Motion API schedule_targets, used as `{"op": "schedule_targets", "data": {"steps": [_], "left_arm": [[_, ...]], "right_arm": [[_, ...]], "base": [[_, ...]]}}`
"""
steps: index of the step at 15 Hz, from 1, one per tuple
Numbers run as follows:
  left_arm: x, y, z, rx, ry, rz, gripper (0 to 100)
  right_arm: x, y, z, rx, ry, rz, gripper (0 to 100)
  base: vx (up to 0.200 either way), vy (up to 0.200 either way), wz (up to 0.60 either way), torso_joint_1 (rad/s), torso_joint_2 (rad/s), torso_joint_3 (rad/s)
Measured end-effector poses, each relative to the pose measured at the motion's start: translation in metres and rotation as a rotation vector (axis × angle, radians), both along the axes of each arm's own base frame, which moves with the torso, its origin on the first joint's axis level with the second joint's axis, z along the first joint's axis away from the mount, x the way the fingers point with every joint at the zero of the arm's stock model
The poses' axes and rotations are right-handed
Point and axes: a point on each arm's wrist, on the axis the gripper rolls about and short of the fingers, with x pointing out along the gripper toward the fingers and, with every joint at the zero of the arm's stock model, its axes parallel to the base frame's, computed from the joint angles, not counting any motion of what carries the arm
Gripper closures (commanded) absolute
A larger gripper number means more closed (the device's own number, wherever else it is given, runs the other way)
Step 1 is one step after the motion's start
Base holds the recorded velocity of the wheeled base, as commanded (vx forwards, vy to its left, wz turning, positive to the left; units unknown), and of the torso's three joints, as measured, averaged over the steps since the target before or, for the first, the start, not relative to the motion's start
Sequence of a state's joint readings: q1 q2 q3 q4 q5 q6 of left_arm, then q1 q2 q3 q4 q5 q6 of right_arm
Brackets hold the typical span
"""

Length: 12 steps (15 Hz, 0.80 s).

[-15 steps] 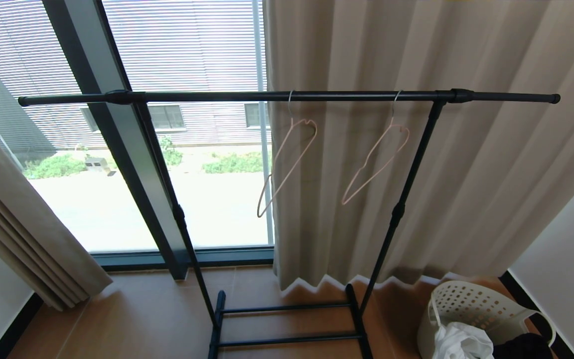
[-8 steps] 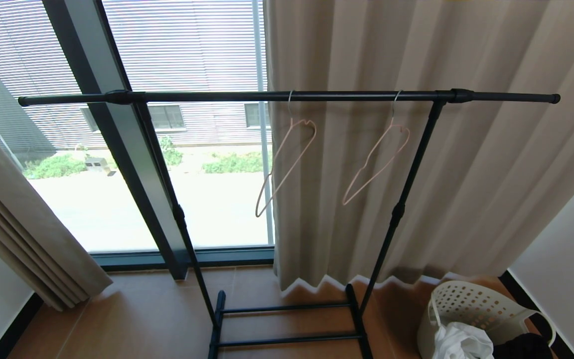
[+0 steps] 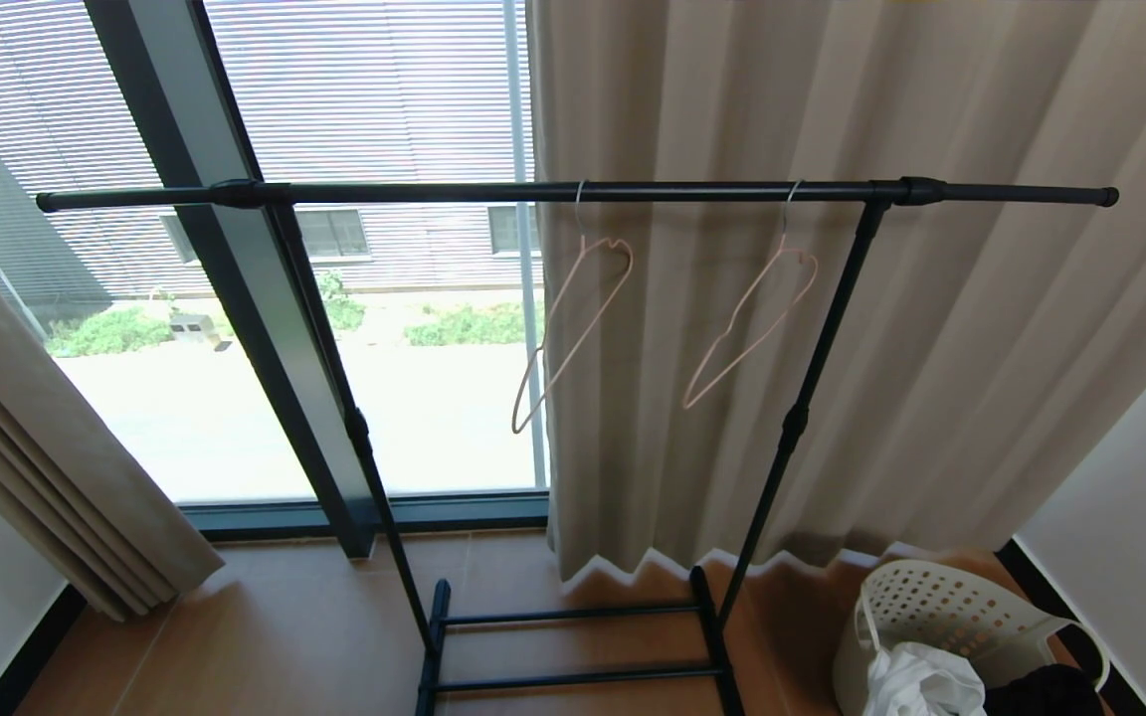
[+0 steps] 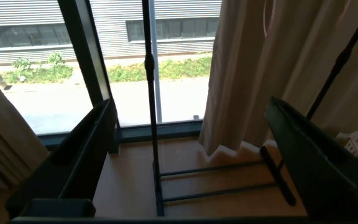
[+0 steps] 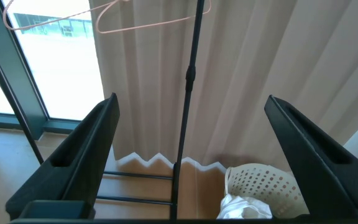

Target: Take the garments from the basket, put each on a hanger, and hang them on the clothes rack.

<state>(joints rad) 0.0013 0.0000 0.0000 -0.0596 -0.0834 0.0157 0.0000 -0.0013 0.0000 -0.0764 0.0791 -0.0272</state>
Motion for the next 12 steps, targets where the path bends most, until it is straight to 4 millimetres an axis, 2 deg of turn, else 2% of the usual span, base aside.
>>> {"op": "schedule_targets", "data": {"steps": [12], "left_arm": [[-0.0001,-0.0006,-0.0002,0.000,0.002,-0.030,0]], "right_arm": [[0.0000,0.0000,0.0000,0.001,0.000,0.002,0]], "base": [[0.000,0.000,0.00,0.000,0.00,0.000]]}}
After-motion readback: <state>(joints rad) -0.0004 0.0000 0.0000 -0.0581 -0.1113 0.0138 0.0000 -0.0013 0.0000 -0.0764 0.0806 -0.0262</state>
